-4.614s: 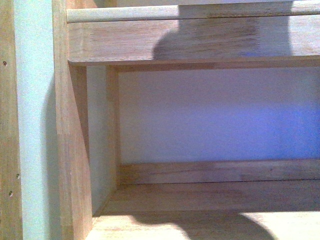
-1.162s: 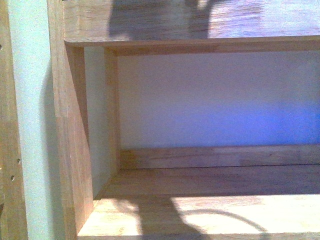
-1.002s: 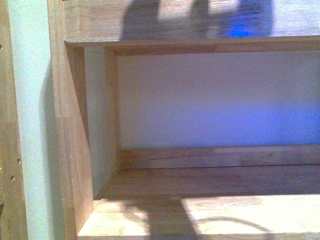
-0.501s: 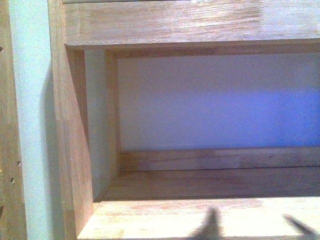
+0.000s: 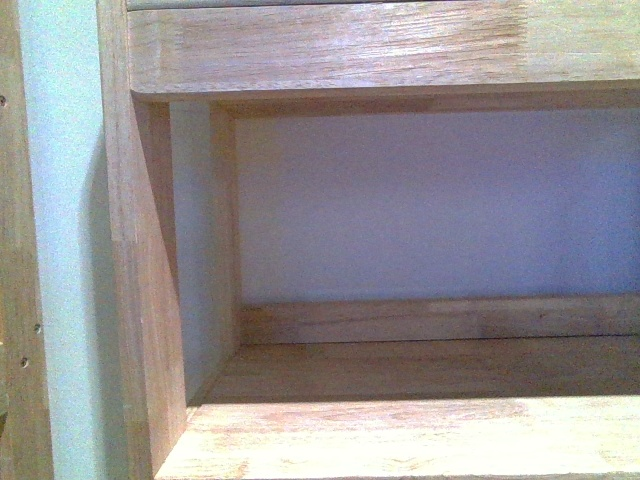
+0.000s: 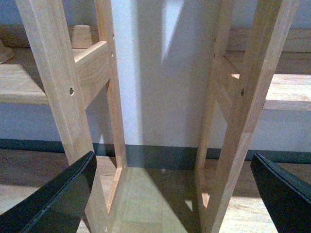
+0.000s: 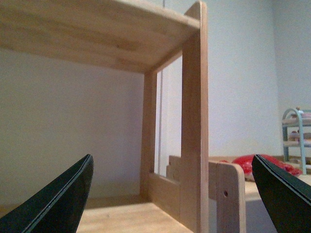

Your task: Put away toys

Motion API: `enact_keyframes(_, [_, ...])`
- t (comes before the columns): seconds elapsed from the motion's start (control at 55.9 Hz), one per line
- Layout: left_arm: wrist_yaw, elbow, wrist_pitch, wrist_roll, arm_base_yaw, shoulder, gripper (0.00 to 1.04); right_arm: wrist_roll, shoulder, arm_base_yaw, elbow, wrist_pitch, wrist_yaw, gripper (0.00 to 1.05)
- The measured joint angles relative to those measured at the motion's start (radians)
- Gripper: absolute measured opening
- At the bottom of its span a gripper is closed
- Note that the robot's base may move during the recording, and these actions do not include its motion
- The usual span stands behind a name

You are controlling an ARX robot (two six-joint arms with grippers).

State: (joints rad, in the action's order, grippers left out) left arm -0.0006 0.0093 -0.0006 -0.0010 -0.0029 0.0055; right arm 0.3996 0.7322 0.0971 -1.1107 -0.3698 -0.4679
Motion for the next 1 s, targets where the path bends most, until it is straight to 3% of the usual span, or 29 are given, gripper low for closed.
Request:
enact_keyframes(0.197, [0.000,0.000,0.000,0.000,0.000,0.000,0.98,-0.150,-0.078,-0.179,0.133,0.099,0.189,0.98])
enact_keyframes(0.429, [0.000,0.000,0.000,0.000,0.000,0.000,0.98,-0.325,-0.209,-0.261,0.326,0.185,0.344,0.98])
enact_keyframes(0.662, [0.000,0.000,0.000,0.000,0.000,0.000,0.98,-0.424,-0.291,-0.234,0.478,0.204,0.283,0.98])
enact_keyframes(0.841, [0.000,0.000,0.000,0.000,0.000,0.000,0.98,-0.414,-0.366,-0.113,0.607,0.186,0.211,0.98])
enact_keyframes(1.002, [0.000,0.000,0.000,0.000,0.000,0.000,0.98,-0.406,-0.368,-0.096,0.623,0.185,0.203,0.98])
